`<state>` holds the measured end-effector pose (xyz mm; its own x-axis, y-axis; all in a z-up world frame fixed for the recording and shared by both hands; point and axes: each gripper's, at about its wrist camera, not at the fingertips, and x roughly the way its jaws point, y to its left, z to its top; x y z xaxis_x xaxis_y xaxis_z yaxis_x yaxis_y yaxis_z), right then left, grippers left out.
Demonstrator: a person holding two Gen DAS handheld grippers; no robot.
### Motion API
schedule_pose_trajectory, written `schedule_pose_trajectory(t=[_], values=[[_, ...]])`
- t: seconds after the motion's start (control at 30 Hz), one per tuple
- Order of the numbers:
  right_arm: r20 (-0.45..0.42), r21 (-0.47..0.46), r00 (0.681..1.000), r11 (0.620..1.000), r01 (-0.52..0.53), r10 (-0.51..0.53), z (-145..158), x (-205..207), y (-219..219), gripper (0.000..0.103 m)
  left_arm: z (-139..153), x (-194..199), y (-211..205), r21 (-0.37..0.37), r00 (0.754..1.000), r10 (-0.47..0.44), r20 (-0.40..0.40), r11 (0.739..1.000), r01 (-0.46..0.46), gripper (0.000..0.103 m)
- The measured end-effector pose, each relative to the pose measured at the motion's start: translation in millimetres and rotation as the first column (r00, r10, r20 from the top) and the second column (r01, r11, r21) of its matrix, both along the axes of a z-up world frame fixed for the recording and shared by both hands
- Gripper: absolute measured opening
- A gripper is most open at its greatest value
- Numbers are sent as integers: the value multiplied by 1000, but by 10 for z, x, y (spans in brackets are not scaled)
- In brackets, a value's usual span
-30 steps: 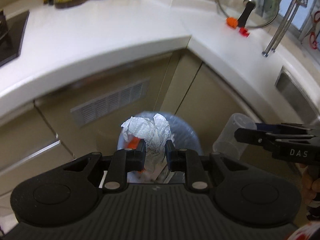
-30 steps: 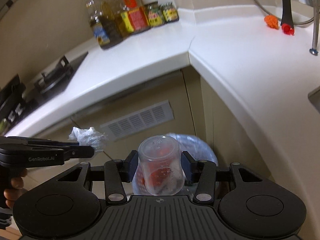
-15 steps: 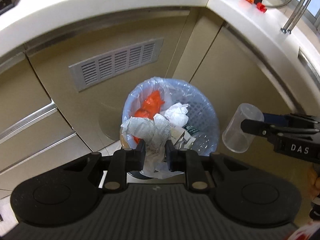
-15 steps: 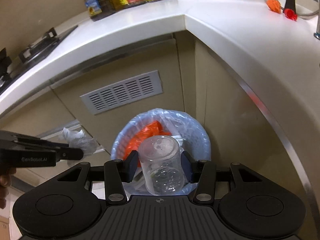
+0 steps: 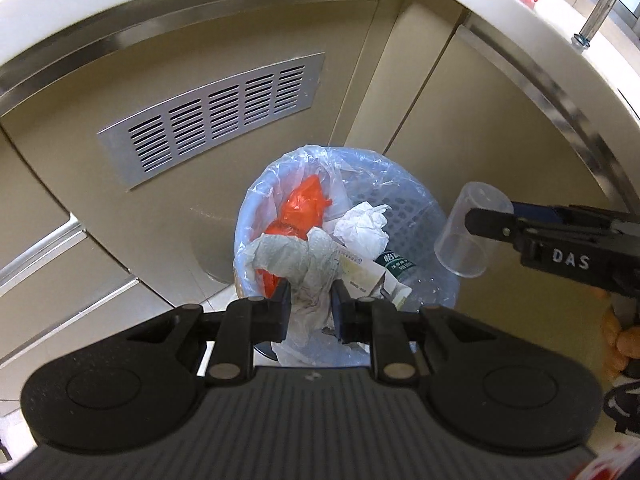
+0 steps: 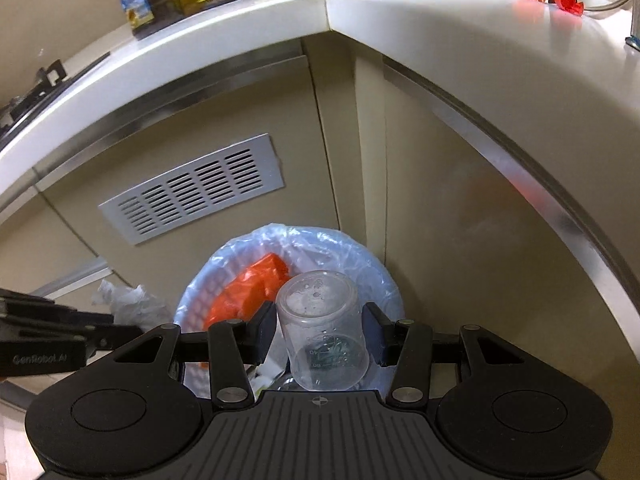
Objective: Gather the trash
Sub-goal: 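Open the left tool to drop the tissue while the right tool drops the cup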
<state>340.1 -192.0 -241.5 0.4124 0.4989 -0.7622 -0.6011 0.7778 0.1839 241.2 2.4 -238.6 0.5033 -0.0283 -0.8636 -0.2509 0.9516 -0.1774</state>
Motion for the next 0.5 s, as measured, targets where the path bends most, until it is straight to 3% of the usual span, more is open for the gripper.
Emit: schedule_pose_trajectory(t=[0.27,0.4,0.5], values=[[26,-31,1000,999,12,-12,-188,187,155,47,-111,127,83,-12,1000,-9,-2,1000,9,19],[-18,-66,1000,998,12,-13,-321,282,220,49,-141,179,107,-14,1000,-11,-4,1000,11,19],[-17,-75,1000,997,21,-22,-347,284,222,57,-155,199,109,-15,1000,-14,-6,1000,14,19]])
